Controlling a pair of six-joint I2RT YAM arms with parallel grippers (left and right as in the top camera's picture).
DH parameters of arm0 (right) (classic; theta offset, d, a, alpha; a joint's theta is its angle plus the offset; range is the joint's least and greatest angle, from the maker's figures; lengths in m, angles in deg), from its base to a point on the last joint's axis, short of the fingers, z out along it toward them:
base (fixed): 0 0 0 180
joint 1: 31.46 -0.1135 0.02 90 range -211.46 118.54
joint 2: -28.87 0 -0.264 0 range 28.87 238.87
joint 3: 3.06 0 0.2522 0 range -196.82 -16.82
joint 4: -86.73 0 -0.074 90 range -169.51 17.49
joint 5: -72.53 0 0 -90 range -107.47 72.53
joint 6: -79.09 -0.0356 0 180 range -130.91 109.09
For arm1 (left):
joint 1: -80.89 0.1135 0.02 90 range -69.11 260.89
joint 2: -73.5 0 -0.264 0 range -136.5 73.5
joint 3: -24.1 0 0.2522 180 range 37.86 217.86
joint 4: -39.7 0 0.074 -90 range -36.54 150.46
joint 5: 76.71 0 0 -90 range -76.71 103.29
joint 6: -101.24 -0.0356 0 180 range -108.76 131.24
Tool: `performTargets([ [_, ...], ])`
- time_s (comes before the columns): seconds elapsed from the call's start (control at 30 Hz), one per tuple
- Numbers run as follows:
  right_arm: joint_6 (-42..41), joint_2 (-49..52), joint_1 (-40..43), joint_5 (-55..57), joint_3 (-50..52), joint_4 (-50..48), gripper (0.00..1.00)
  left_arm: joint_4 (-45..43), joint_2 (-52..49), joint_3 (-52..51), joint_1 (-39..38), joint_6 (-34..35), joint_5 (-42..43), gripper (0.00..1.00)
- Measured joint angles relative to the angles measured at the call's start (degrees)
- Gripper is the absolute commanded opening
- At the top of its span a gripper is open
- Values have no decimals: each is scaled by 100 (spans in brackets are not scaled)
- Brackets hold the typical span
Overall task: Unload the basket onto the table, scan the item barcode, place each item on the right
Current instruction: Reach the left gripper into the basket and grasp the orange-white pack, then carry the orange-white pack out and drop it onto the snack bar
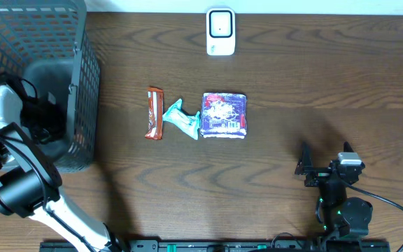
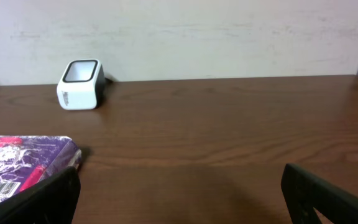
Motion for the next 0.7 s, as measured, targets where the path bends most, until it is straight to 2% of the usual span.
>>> performTargets([
  [0.13,0,0,0,0,0,0,99,76,79,988,15,520,44,7],
  [0.23,0,0,0,0,0,0,99,-164,656,1661,15,737,321,7],
  [0.37,0,0,0,0,0,0,99,-909,1836,1950,15,1005,472,7],
  [0.5,0,0,0,0,0,0,99,-1298,2826,2061,15,1130,557,7],
  [0.7,0,0,0,0,0,0,99,-1626,3381,2120,15,1768,595,8],
])
